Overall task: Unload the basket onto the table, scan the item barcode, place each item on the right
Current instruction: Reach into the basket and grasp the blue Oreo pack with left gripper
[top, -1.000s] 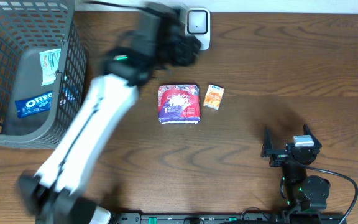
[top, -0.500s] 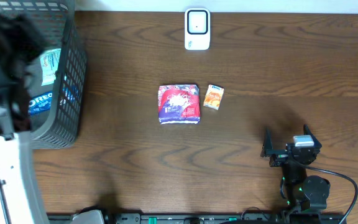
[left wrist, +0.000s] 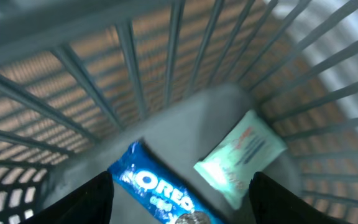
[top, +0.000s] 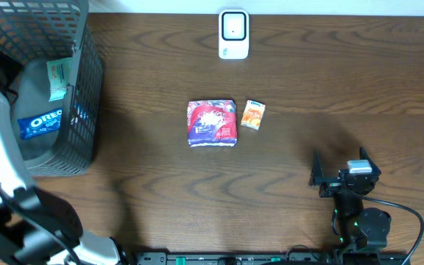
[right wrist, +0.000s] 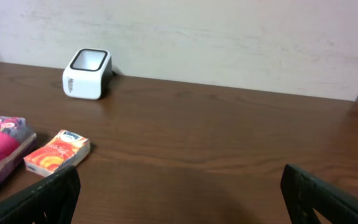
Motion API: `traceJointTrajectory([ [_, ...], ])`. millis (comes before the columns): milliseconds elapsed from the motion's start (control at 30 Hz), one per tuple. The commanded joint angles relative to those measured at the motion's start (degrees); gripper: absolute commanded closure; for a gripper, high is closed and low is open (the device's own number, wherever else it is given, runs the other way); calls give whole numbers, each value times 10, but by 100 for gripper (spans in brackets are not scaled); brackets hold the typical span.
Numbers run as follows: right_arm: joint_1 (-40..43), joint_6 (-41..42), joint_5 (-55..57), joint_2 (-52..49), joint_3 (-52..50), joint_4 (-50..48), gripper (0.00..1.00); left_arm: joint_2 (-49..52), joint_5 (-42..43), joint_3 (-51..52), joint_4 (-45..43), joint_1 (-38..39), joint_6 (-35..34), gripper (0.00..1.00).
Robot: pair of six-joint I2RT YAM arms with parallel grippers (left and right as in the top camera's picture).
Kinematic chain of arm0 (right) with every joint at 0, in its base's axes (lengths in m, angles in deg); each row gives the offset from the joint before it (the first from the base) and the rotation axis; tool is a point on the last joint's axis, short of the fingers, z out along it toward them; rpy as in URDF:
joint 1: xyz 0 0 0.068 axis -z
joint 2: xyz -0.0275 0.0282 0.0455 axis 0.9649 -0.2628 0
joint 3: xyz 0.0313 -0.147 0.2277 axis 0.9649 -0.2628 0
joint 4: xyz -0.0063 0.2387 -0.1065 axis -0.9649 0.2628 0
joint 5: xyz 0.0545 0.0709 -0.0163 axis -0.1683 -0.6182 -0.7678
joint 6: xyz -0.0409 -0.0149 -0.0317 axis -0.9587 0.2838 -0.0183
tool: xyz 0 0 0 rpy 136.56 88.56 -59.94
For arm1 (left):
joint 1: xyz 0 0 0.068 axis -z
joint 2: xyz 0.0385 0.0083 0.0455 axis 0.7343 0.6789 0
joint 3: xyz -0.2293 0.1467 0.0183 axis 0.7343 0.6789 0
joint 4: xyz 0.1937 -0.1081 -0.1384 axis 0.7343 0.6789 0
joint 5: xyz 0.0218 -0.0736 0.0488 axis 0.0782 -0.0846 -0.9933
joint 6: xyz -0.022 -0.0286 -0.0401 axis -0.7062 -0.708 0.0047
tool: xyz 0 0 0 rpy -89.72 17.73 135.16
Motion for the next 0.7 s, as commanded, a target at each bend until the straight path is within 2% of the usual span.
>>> traceJointTrajectory([
  [0, -3, -6, -3, 0, 0, 2, 1, 30, -7, -6, 18, -1, -58, 30],
  [167, -3, -6, -3, 0, 0, 2, 1, 92, -7, -6, 35, 0, -163, 29],
  [467, -3, -6, -3, 0, 0, 2, 1, 194, -5, -5, 74, 2, -196, 30],
  [667, -3, -6, -3, 0, 0, 2, 1, 234, -5, -5, 101, 2, -283, 29],
])
